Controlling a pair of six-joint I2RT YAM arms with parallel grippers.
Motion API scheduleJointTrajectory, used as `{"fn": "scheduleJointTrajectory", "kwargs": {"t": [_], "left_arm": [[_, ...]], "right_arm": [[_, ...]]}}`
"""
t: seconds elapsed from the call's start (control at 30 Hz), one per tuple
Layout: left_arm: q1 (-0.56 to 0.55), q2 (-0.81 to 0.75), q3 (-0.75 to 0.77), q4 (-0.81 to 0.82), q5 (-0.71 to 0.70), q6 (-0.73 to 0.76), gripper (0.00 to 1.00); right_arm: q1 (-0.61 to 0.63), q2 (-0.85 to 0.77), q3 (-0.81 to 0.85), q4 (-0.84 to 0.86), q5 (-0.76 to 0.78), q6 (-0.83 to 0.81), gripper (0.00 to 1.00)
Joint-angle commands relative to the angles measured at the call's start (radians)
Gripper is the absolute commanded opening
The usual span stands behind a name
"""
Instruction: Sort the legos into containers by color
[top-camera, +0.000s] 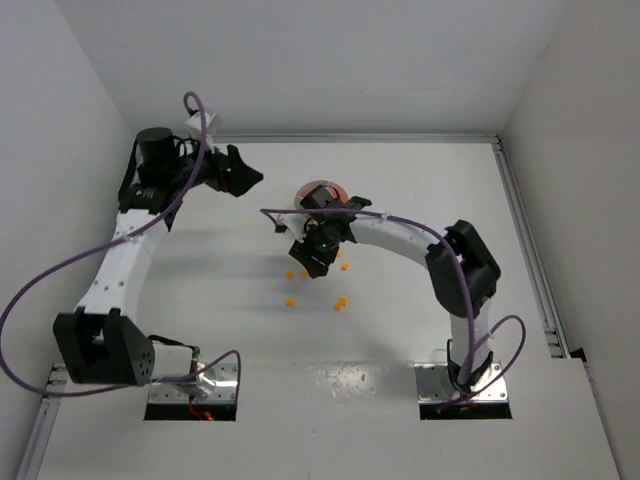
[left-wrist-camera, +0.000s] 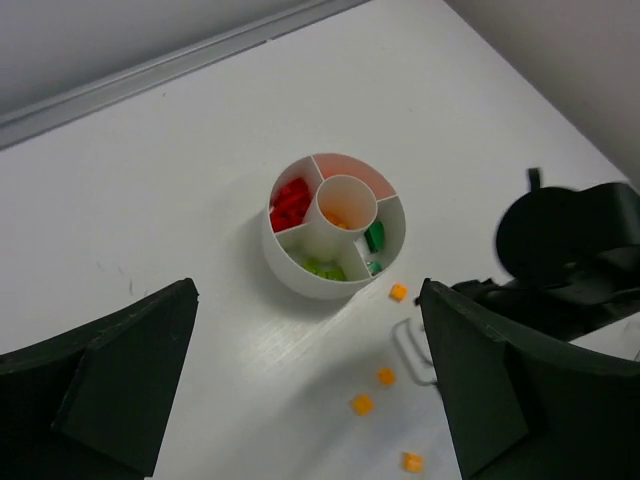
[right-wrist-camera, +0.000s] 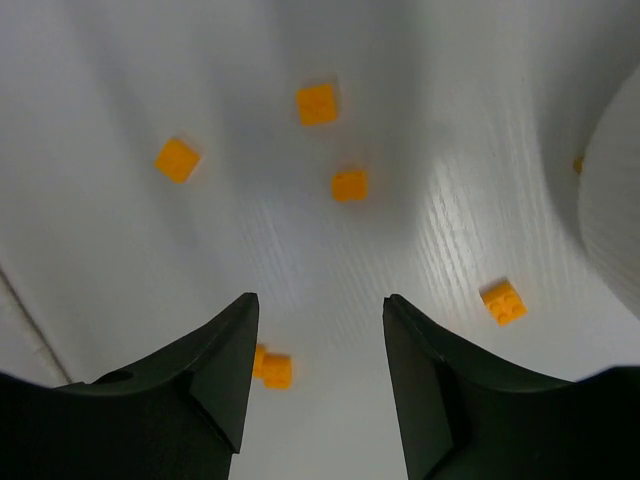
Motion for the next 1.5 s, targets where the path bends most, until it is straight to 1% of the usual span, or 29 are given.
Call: {"fn": "scheduleJointTrajectory", "kwargs": {"t": [0.0, 0.03, 0.1, 0.27, 0.4, 0.63, 0.67, 0.73, 0.87, 0.9, 0.97, 1.0, 1.07, 1.1, 1.13, 1.2, 1.27, 1.3, 1.37, 1.47], "left_arm": [[0.082, -0.104, -0.069, -0.015, -0.144, -0.186, 1.0], [0.099, -0.104, -0.069, -0.033, -0.094, -0.136, 1.0], [0.119, -0.09, -0.04, -0.105, -0.075, -0.058, 1.0], [0.142, -0.09, -0.063, -0.106, -0.086, -0.042, 1.0], [0.152, -0.111, -0.084, -0.106, -0.047, -0.005, 1.0], [0.161, -0.111, -0.103, -0.097, -0.027, 0.032, 1.0], [0.161, -0.111, -0.103, -0.097, -0.027, 0.032, 1.0], [0.171, -0.111, -0.103, -0.097, -0.006, 0.032, 1.0], [0.19, -0.111, -0.112, -0.097, 0.016, 0.055, 1.0], [0.19, -0.111, -0.112, -0.097, 0.016, 0.055, 1.0], [0.19, -0.102, -0.112, -0.097, 0.016, 0.064, 1.0], [0.199, -0.102, -0.112, -0.097, 0.016, 0.064, 1.0], [0.199, -0.102, -0.112, -0.097, 0.028, 0.073, 0.99], [0.199, -0.093, -0.112, -0.097, 0.028, 0.073, 0.97], [0.199, -0.093, -0.112, -0.097, 0.028, 0.082, 0.97], [0.199, -0.081, -0.112, -0.086, 0.019, 0.082, 0.96], [0.19, -0.07, -0.112, -0.077, -0.018, 0.056, 0.96], [0.19, -0.058, -0.124, -0.077, -0.061, 0.047, 0.95], [0.161, -0.044, -0.138, -0.077, -0.11, 0.062, 0.92], [0.138, -0.035, -0.178, -0.077, -0.101, 0.104, 0.84]], "right_arm": [[0.023, 0.086, 0.092, 0.027, 0.097, -0.041, 0.54], [0.036, 0.108, 0.108, 0.015, 0.109, -0.05, 0.54], [0.046, 0.169, 0.149, 0.003, 0.138, -0.05, 0.54], [0.064, 0.22, 0.19, 0.013, 0.186, -0.05, 0.54], [0.073, 0.26, 0.212, 0.004, 0.195, -0.05, 0.54], [0.093, 0.305, 0.247, -0.014, 0.195, -0.059, 0.54], [0.093, 0.318, 0.261, -0.014, 0.195, -0.059, 0.51], [0.093, 0.329, 0.27, -0.023, 0.195, -0.059, 0.51], [0.093, 0.338, 0.28, -0.023, 0.195, -0.059, 0.45], [0.093, 0.338, 0.28, -0.023, 0.195, -0.059, 0.41], [0.093, 0.338, 0.28, -0.023, 0.195, -0.059, 0.35], [0.093, 0.338, 0.28, -0.023, 0.195, -0.059, 0.28], [0.093, 0.338, 0.28, -0.033, 0.195, -0.059, 0.22], [0.093, 0.329, 0.28, -0.033, 0.195, -0.068, 0.16], [0.093, 0.311, 0.27, -0.042, 0.195, -0.068, 0.14], [0.093, 0.28, 0.27, -0.042, 0.195, -0.068, 0.11], [0.081, 0.214, 0.26, -0.054, 0.186, -0.049, 0.1], [0.069, 0.19, 0.26, -0.054, 0.186, -0.036, 0.08], [0.058, 0.122, 0.285, -0.063, 0.216, 0.002, 0.06], [0.017, 0.063, 0.322, -0.063, 0.25, 0.002, 0.06]]}}
